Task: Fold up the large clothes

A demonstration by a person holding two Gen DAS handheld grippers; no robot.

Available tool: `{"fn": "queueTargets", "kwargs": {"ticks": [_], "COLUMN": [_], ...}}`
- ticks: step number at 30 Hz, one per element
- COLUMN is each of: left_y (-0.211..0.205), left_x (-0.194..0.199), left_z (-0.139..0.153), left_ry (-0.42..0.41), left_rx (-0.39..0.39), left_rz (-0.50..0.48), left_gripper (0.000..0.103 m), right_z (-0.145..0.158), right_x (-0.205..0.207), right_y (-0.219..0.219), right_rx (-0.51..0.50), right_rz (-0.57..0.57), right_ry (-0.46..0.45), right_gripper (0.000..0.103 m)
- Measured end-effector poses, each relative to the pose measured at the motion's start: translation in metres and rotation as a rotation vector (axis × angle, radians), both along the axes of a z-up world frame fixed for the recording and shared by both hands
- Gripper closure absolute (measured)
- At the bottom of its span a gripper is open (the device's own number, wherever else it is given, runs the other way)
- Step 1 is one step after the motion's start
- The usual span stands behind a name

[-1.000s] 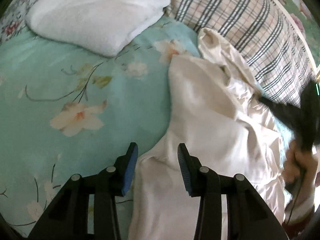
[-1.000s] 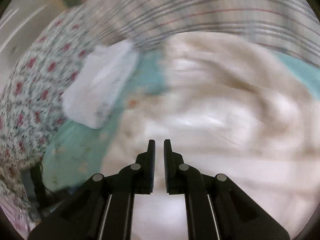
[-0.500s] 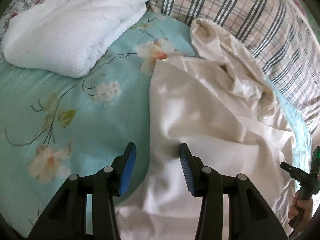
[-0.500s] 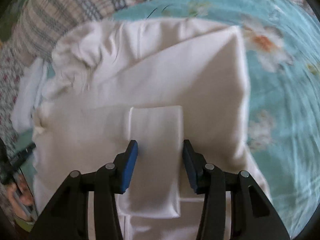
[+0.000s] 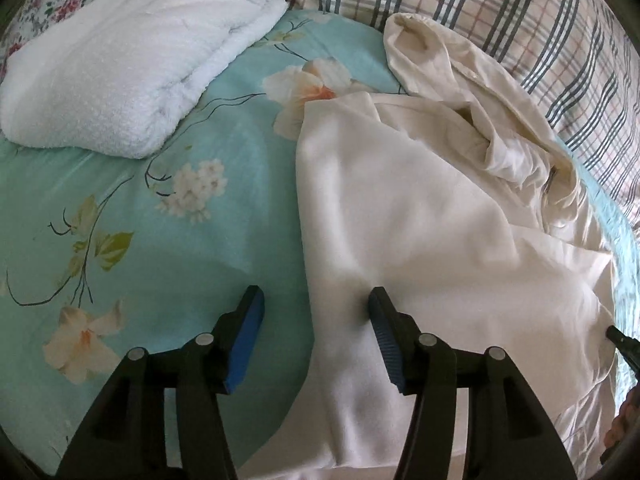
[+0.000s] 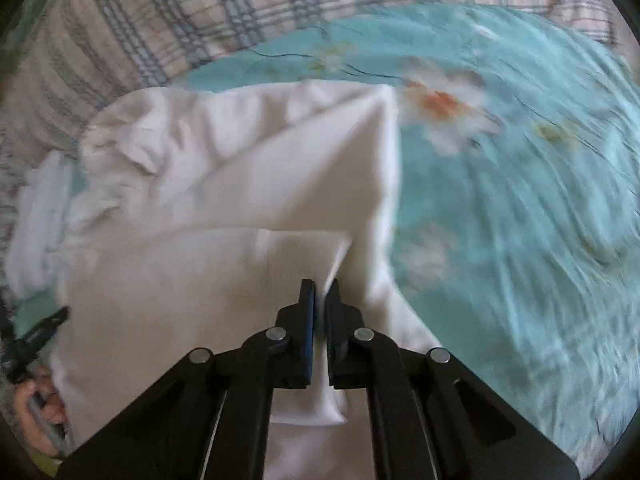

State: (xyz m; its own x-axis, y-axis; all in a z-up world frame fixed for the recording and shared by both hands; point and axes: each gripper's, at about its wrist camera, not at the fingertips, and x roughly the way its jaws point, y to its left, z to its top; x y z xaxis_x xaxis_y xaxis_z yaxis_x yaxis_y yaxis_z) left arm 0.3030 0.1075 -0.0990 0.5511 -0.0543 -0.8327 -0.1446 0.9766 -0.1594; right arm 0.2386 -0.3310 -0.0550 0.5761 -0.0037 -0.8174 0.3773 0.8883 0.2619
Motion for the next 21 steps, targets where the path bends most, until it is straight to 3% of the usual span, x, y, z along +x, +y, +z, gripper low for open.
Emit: {"fn": "queueTargets", "kwargs": {"ticks": [3,5,7,10,12,14,15,18,21], "left_y": [0.001,0.002,0.001,0.001,0.002,0.004,0.005,0.010,0.006], "left_x": [-0.001,-0.002,-0.004,-0.008,-0.009,-0.010,-0.012,-0.014,-0.009], "left_z": [-0.001,-0.001,-0.002,-0.005,-0.006,-0.003,0.000,0.011,0.028], "left_ry": [-0.002,-0.008,-0.017,-0.032,-0.034,-0.029,-0.027,-0.033,-0.059], "left_rx": [-0.006,0.004,0.030,0.073,0.078,0.064,0.047,-0.085,-0.197], "left_rz": [-0.002,0.006,0.014,0.000,-0.001,0.007,0.012,-0.002,-0.035], "left_gripper": [0.047,0.047,0.047,0.046,0.045,0.045,0.046,0.047,0.047], "right_z": [0.022,0.027,0.012,-0.026,-0.034,-0.023,-0.018,-0.002,0.013], "right_x": [-0.016,-0.015,-0.003,0.010,0.007,0.003,0.003,0.006,0.028], "right_y": [0.005,0.019,0.028,0.025,0.019,0.017,0.016,0.018,0.021], "right_rx": [-0.031,0.025,0.107,0.153,0.211,0.220,0.225,0.242,0.252], "right_rz": [-0.016,0.072,0.158,0.146,0.132,0.133,0.139,0.176,0.214], "right_ry": [-0.119,-0.164,-0.109,0.033,0.023,0.008,-0.011,-0.078,-0.120], "right_gripper": [0.098,0.096,0.095,0.095,0.094,0.090,0.087,0.063,0.060]}}
